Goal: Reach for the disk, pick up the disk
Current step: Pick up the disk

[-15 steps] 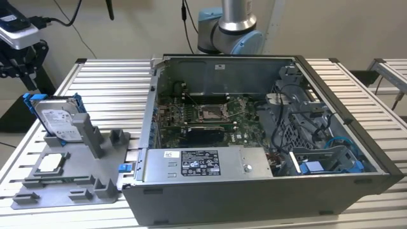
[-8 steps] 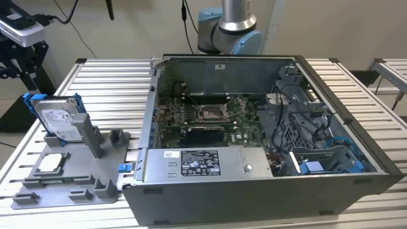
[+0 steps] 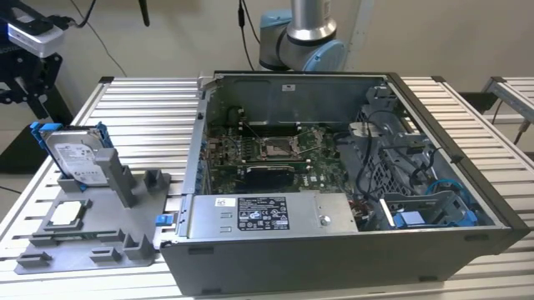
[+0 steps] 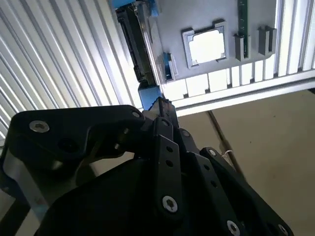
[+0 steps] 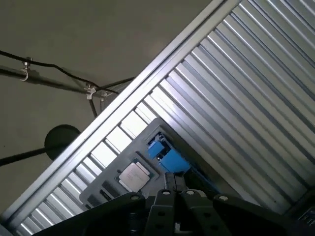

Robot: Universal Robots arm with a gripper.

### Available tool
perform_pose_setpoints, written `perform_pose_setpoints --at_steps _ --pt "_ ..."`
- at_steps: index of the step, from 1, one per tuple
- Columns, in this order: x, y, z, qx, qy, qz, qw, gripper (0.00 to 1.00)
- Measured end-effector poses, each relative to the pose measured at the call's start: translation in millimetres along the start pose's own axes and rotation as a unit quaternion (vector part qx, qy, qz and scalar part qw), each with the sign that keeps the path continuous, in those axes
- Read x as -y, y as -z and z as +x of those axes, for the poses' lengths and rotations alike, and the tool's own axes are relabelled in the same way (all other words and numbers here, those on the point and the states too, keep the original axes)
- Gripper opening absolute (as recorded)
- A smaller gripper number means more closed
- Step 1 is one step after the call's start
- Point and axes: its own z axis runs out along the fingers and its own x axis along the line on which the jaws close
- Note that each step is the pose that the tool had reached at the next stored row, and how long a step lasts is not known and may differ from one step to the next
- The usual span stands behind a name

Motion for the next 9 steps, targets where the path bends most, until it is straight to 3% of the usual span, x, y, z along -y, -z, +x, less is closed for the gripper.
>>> perform_pose_setpoints --at_steps 5,9 --pt "0.0 0.0 0.0 -0.0017 0.045 0.0 0.999 0.0" --pt "0.0 0.0 0.0 -0.0031 0.081 0.0 0.9967 0.0"
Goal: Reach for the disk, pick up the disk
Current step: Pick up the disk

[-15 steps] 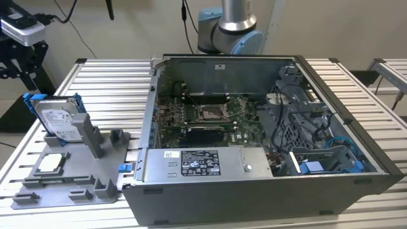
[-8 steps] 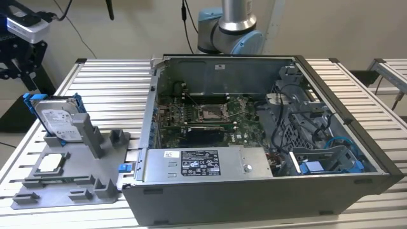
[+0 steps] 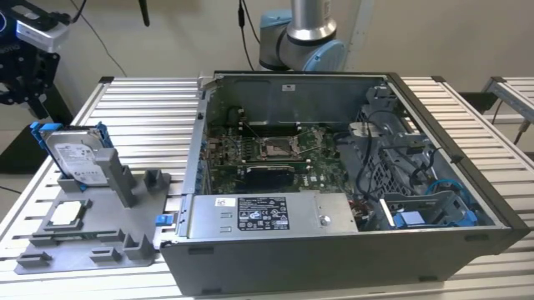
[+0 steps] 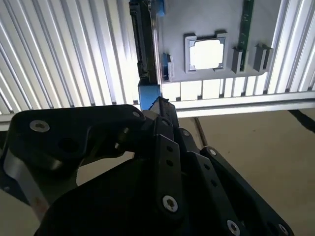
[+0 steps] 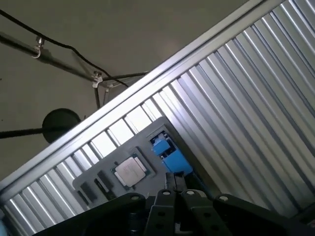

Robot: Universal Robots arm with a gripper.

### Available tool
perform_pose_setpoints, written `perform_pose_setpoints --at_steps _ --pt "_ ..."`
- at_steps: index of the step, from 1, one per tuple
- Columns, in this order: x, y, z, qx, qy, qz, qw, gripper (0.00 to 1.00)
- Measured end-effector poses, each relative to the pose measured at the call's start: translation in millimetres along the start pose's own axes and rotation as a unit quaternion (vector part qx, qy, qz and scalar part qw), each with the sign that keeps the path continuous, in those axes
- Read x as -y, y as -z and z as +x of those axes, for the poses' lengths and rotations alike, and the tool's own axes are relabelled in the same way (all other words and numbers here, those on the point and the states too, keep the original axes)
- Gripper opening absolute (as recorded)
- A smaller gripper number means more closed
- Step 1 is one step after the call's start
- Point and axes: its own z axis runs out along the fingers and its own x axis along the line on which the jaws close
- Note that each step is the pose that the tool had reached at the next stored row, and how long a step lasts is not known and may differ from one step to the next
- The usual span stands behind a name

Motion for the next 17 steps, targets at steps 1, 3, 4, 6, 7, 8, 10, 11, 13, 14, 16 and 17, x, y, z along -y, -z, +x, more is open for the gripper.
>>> perform_pose_setpoints --at_steps 1,3,4,6,7,8,10,11,13,14,16,17 --pt "0.0 0.0 0.0 -0.0003 0.009 0.0 1.0 0.0" --pt "0.0 0.0 0.0 -0.001 0.027 0.0 0.9996 0.0" --pt "0.0 0.0 0.0 -0.0013 0.035 0.0 0.9994 0.0" --pt "0.0 0.0 0.0 -0.002 0.051 0.0 0.9987 0.0" --pt "0.0 0.0 0.0 -0.0023 0.059 0.0 0.9983 0.0" --pt "0.0 0.0 0.0 -0.0026 0.067 0.0 0.9978 0.0" --pt "0.0 0.0 0.0 -0.0031 0.082 0.0 0.9966 0.0" --pt "0.0 0.0 0.0 -0.0033 0.088 0.0001 0.9961 0.0" --pt "0.0 0.0 0.0 -0.0037 0.097 0.0001 0.9953 0.0" --pt "0.0 0.0 0.0 -0.0039 0.102 0.0 0.9948 0.0" --pt "0.0 0.0 0.0 -0.0042 0.112 0.0001 0.9937 0.0" --pt "0.0 0.0 0.0 -0.0045 0.118 0.0001 0.993 0.0"
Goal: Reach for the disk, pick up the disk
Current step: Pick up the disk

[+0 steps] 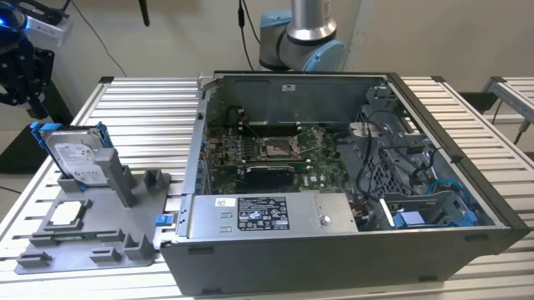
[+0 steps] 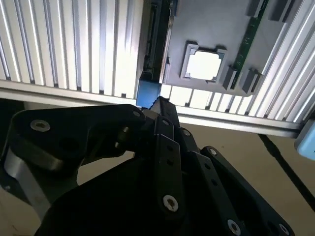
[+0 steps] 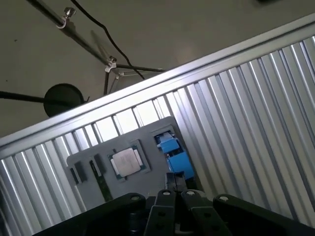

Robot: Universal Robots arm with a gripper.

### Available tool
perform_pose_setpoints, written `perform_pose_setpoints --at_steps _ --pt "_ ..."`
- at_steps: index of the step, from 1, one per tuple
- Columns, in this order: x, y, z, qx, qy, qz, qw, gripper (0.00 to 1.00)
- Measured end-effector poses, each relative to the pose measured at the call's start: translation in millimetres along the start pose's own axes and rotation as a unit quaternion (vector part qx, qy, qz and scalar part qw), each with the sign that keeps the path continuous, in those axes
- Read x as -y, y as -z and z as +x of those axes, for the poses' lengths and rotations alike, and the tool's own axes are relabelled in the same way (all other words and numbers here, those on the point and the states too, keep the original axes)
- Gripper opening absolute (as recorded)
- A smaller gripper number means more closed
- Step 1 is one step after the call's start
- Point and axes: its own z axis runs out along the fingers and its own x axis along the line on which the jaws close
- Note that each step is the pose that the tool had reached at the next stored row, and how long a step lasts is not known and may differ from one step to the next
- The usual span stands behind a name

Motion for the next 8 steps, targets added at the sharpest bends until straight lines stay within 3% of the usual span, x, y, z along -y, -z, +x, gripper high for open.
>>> perform_pose_setpoints --at_steps 8 --pt "0.0 0.0 0.0 -0.0004 0.01 0.0 1.0 0.0"
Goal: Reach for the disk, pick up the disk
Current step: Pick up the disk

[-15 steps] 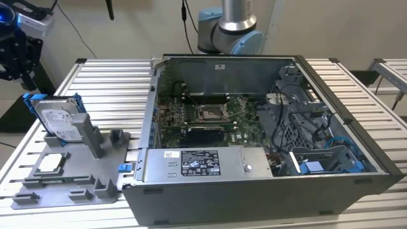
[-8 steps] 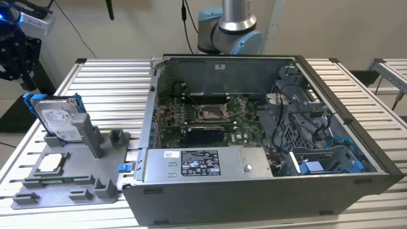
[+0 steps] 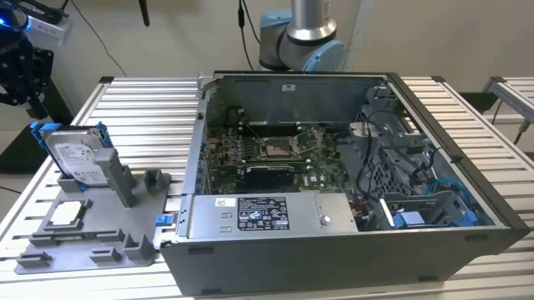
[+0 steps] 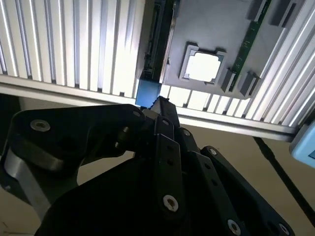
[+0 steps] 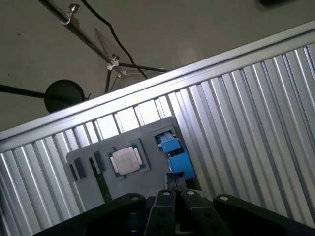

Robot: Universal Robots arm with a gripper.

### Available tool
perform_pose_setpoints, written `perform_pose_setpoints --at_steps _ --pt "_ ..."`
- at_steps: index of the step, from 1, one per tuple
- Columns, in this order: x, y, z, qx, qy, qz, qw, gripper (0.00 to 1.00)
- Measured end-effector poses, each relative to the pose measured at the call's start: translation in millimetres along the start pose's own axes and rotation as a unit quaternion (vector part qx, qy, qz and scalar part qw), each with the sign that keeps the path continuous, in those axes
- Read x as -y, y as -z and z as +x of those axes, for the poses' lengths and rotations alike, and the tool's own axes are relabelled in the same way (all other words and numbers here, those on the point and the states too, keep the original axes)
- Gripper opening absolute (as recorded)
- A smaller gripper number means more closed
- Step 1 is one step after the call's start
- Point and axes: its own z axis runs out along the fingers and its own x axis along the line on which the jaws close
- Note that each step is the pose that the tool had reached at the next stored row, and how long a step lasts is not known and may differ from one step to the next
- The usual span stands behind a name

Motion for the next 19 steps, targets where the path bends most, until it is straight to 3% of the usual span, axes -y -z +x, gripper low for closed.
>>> perform_pose_setpoints --at_steps 5,9,14,19 --pt "0.0 0.0 0.0 -0.0012 0.031 0.0 0.9995 0.0" --pt "0.0 0.0 0.0 -0.0026 0.067 0.0 0.9978 0.0" --pt "0.0 0.0 0.0 -0.0043 0.112 0.0 0.9937 0.0" --pt "0.0 0.0 0.0 -0.006 0.156 0.0001 0.9877 0.0"
